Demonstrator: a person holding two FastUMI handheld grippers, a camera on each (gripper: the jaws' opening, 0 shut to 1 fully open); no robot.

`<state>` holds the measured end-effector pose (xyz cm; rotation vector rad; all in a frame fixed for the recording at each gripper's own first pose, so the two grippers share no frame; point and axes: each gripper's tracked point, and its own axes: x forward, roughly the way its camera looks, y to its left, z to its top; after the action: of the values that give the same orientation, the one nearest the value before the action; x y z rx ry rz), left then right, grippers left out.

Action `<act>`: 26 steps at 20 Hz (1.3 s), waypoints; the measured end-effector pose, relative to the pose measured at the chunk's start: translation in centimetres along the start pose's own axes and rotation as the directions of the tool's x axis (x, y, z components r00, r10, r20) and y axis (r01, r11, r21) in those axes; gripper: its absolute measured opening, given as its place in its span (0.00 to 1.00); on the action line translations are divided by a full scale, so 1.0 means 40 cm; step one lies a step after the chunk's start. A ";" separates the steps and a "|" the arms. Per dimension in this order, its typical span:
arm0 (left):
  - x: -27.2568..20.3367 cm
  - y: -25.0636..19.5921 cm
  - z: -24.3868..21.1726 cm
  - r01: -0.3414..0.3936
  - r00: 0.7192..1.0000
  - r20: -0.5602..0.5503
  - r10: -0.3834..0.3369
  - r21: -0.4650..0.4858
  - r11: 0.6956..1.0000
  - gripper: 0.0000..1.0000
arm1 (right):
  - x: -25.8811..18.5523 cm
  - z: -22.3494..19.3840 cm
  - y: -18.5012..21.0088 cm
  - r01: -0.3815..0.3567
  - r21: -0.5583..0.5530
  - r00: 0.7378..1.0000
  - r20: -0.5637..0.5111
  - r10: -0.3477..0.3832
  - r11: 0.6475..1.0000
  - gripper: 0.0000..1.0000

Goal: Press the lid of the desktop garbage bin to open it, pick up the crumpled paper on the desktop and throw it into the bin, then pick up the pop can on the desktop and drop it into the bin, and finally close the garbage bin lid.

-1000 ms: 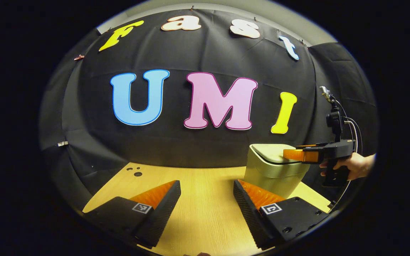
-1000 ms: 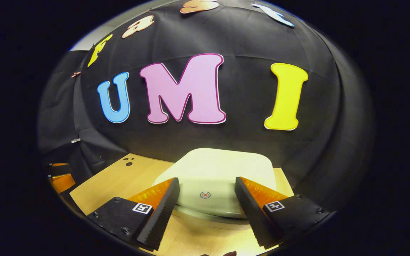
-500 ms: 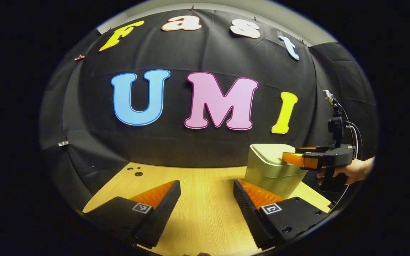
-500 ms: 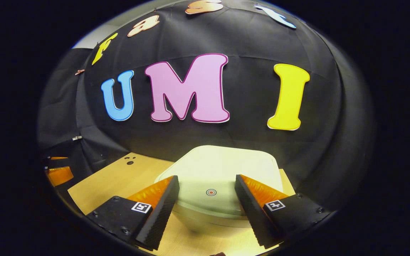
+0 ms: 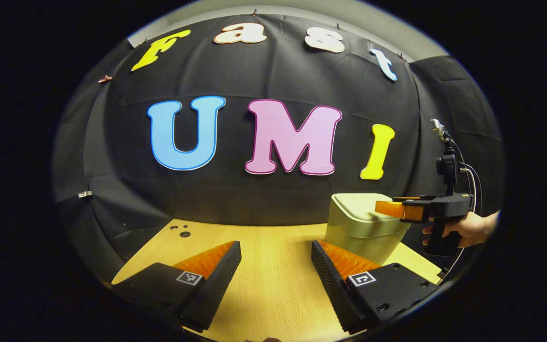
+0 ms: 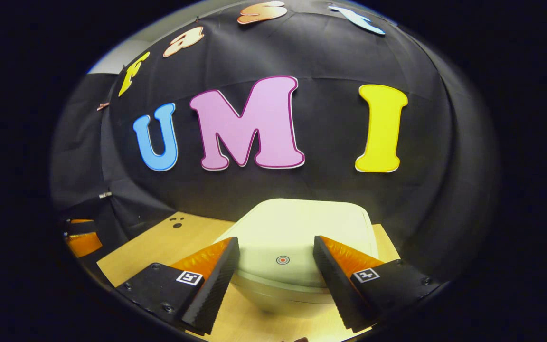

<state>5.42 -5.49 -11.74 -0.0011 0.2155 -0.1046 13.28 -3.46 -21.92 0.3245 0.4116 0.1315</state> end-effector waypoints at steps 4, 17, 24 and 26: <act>-0.007 -0.001 0.008 0.000 1.000 0.008 0.000 -0.004 1.000 0.95 | -0.034 0.035 -0.003 0.002 0.012 0.999 0.048 -0.002 1.000 0.98; -0.079 -0.001 0.023 0.029 0.999 0.037 -0.029 0.009 1.000 0.95 | -0.250 0.077 0.086 -0.002 -0.061 0.991 0.137 0.010 0.998 0.98; -0.121 0.008 0.028 0.045 0.998 0.052 -0.046 0.023 0.999 0.96 | -0.355 0.058 0.153 0.011 -0.097 0.986 0.168 0.005 0.995 0.98; -0.128 0.007 0.029 0.047 0.997 0.057 -0.049 0.026 0.999 0.96 | -0.385 0.040 0.165 0.019 -0.107 0.986 0.167 -0.001 0.994 0.98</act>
<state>0.73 -4.70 -9.50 0.0153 0.1566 -0.1551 -0.45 -0.65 -12.60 0.2241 0.2389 0.1156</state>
